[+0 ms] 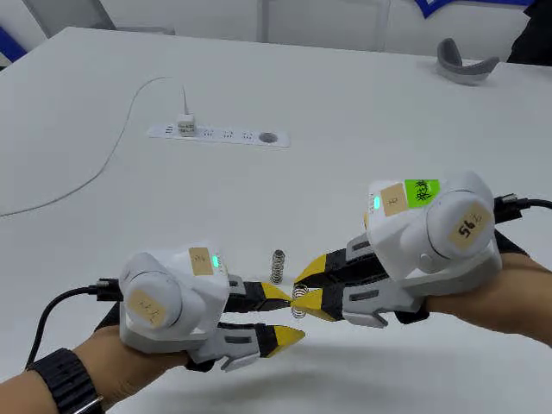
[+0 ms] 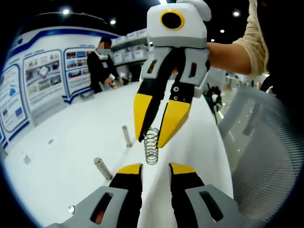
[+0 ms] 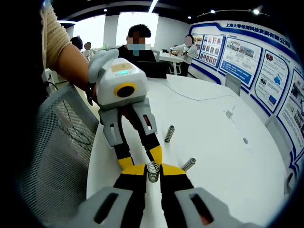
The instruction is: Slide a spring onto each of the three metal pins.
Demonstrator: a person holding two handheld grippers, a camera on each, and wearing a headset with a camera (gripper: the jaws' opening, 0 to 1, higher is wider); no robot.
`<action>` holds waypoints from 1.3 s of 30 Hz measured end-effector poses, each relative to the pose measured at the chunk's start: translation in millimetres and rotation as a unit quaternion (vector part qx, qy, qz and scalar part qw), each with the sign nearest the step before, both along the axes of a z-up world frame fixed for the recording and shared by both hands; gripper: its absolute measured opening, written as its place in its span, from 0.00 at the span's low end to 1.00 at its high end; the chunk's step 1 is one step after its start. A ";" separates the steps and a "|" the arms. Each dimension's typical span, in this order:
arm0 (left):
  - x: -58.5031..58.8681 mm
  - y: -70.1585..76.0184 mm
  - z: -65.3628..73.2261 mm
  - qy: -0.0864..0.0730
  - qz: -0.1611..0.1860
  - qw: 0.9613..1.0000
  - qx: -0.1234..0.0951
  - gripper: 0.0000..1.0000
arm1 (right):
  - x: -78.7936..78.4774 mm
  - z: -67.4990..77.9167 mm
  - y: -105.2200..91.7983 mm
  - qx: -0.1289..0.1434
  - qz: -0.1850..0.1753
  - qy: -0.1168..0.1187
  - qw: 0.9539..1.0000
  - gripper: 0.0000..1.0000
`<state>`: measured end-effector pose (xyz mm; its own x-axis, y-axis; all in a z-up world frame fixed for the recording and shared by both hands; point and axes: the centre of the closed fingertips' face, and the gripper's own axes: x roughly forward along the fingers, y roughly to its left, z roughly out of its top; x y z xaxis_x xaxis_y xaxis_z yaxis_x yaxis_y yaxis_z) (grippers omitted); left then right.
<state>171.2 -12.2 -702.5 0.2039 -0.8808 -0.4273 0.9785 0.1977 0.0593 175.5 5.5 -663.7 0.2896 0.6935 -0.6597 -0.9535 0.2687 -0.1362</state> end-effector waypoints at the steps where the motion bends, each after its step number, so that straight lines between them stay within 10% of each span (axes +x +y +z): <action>1: 0.2 0.8 -0.1 0.002 0.002 1.000 -0.001 0.24 | 0.4 0.2 -0.8 0.000 -0.001 0.000 1.000 0.12; 39: 9.1 47.7 -10.6 0.033 0.082 0.996 -0.013 0.33 | 41.7 20.0 -56.1 0.021 -0.094 -0.020 0.995 0.12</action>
<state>180.3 35.5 -713.1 0.3186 -0.8490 -0.4216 0.9343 0.3562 -0.0113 217.2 -50.5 -643.6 0.4434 0.6511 -0.6161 -0.8794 0.4488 -0.1586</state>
